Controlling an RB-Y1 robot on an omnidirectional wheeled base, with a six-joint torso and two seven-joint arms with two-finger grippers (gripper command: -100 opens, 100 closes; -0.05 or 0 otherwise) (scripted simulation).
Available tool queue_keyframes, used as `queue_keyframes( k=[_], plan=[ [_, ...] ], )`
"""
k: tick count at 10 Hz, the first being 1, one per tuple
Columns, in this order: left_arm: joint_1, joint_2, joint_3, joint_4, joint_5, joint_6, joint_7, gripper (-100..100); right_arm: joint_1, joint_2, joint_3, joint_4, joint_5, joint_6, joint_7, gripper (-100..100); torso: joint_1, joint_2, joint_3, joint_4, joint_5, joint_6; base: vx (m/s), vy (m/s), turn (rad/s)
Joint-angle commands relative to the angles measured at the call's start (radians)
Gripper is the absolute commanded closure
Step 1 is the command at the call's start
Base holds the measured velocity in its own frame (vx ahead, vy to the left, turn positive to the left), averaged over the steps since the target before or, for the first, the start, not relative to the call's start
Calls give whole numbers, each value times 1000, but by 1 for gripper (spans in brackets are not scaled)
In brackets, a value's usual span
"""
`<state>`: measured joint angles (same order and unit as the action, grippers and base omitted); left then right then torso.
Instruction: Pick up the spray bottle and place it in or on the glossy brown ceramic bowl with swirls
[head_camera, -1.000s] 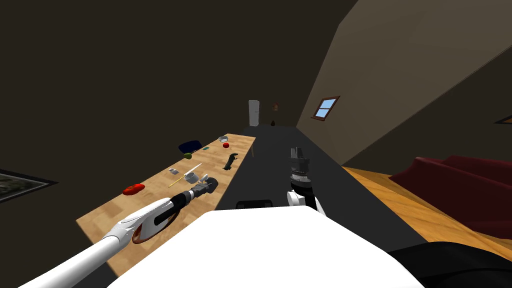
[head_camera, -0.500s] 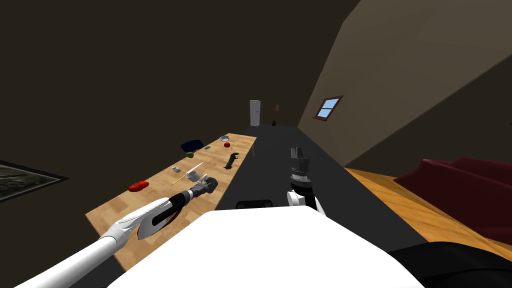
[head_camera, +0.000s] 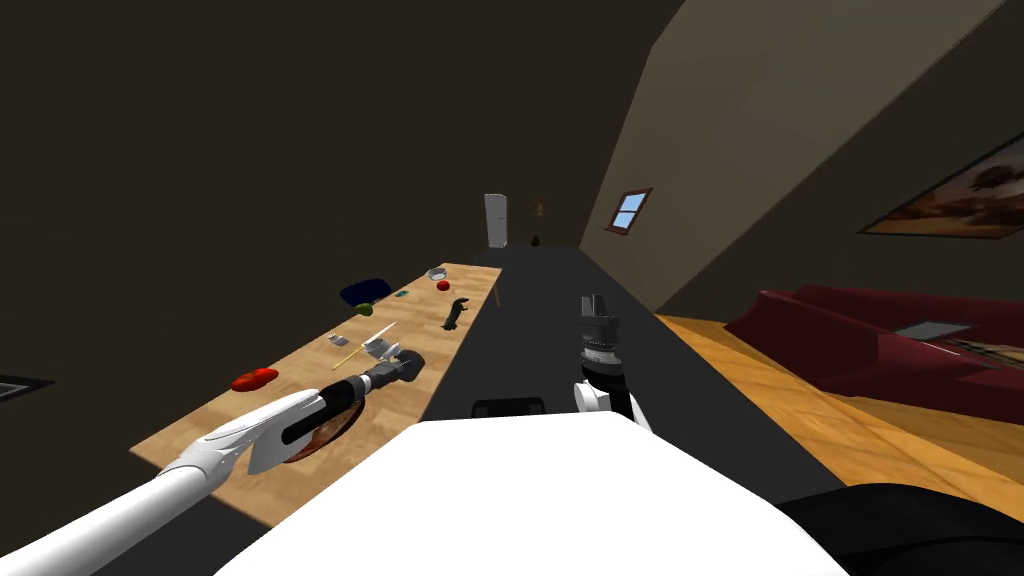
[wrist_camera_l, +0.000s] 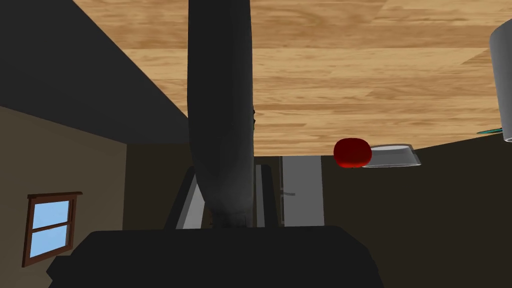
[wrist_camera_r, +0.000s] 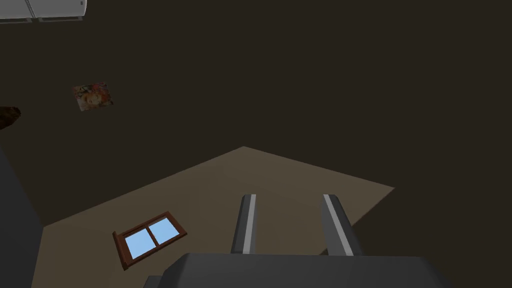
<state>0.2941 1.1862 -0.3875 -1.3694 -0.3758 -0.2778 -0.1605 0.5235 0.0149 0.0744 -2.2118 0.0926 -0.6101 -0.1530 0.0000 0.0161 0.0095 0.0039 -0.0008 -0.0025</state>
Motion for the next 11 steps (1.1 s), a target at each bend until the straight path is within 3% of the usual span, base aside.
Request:
queue_keyframes(
  k=[1,11],
  plan=[
    [3,27,11,3,16,2,17,100,0,0,0,0,0,0,0,0,0,0,0,0,0,0,-244,26,-191],
    [-5,199,86,101,122,-67,121,100,0,0,0,0,0,0,0,0,-1,-2,0,1,-1,1,-204,-14,-174]
  ],
)
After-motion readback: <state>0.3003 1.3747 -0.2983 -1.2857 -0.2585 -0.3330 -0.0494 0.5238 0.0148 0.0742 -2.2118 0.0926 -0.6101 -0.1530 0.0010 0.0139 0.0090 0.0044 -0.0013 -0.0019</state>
